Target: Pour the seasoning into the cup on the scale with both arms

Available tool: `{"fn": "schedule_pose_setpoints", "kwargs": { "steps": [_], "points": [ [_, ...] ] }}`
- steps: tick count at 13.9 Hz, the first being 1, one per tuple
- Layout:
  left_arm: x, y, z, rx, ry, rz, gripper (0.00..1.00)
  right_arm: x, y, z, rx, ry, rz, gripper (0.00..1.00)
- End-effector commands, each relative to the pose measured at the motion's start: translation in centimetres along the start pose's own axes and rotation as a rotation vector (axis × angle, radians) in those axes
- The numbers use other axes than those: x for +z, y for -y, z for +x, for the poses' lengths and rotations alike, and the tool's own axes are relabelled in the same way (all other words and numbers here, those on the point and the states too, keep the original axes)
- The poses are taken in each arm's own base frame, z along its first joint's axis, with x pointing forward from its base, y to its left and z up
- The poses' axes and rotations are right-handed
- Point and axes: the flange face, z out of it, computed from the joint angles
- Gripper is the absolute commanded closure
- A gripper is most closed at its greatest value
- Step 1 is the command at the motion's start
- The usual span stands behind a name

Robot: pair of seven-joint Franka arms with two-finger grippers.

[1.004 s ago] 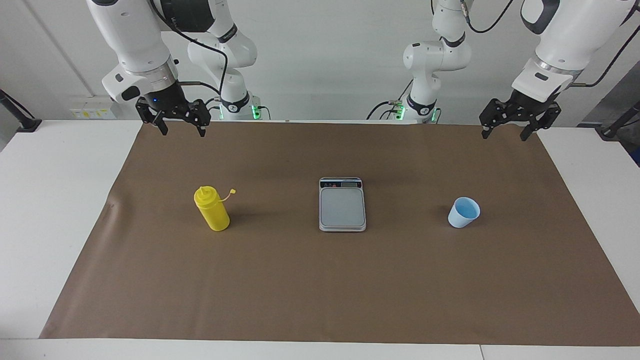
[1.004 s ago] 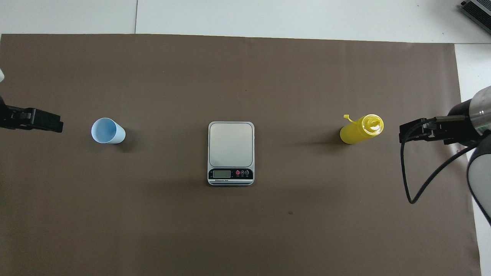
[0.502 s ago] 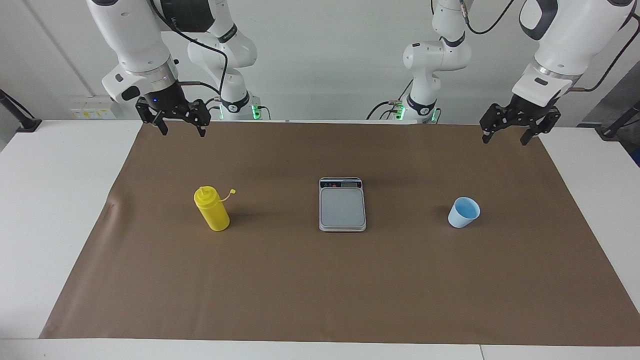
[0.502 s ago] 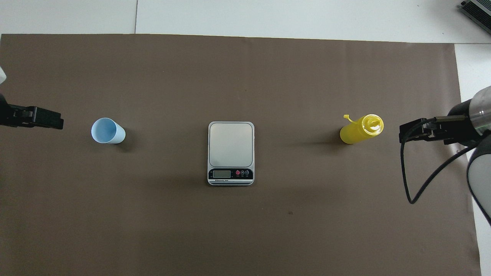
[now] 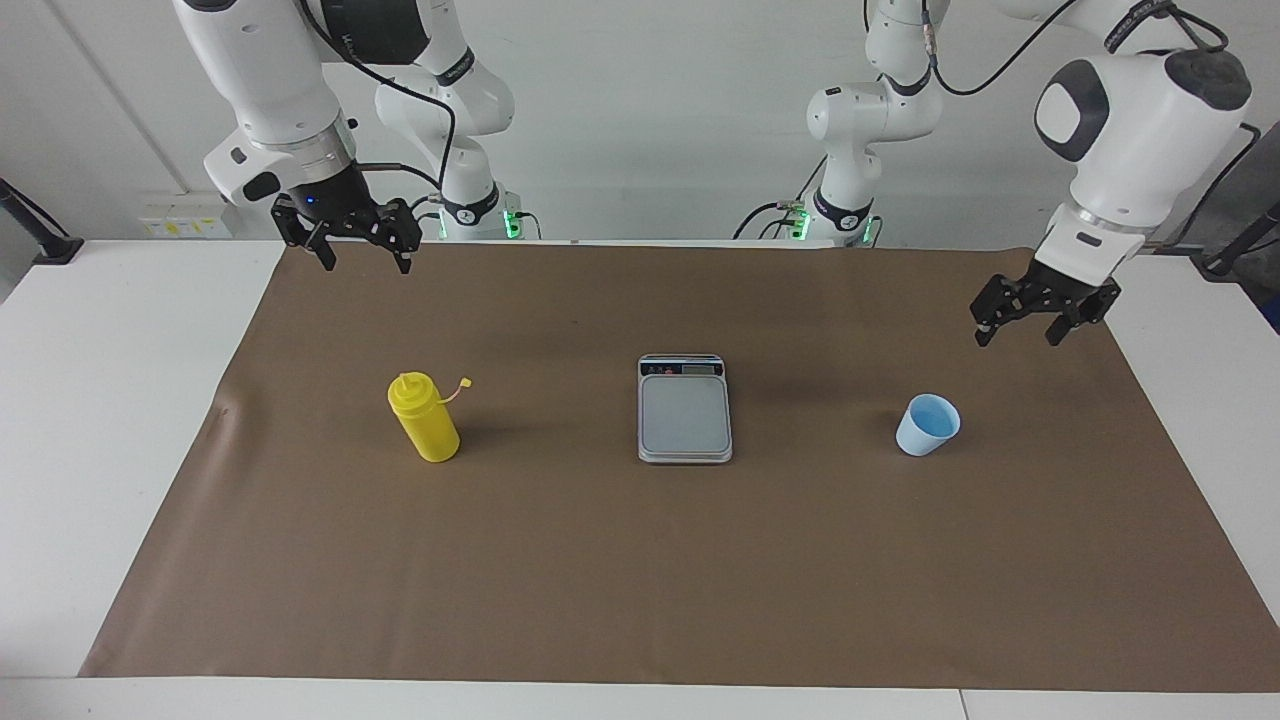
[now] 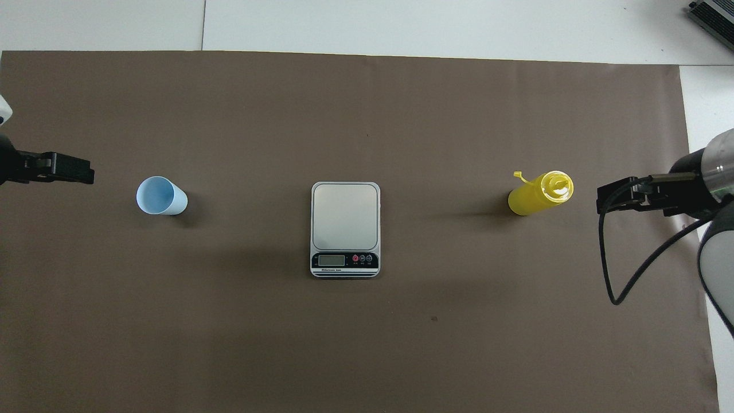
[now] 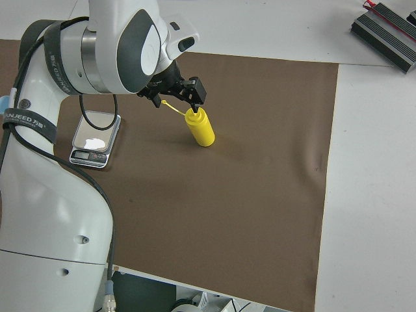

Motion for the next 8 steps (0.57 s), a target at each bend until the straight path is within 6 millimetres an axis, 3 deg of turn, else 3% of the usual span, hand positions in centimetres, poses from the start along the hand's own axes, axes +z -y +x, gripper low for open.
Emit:
{"fn": "schedule_pose_setpoints", "kwargs": {
  "steps": [1,3,4,8],
  "points": [
    [4.1,1.6,1.1,-0.049,-0.002,-0.005,0.00,-0.1,-0.2,-0.4,0.017,-0.002,-0.006,0.00],
    [7.9,2.8,-0.2,-0.086,-0.021,-0.002,0.00,-0.1,-0.2,-0.4,0.017,-0.002,-0.006,0.00],
    [8.8,3.9,-1.1,-0.126,-0.034,0.001,0.00,0.0,-0.2,-0.3,0.017,0.000,-0.006,0.00],
    [11.9,3.0,-1.8,-0.232,-0.049,-0.006,0.00,-0.1,-0.2,-0.4,0.017,0.000,-0.006,0.00]
  ]
}}
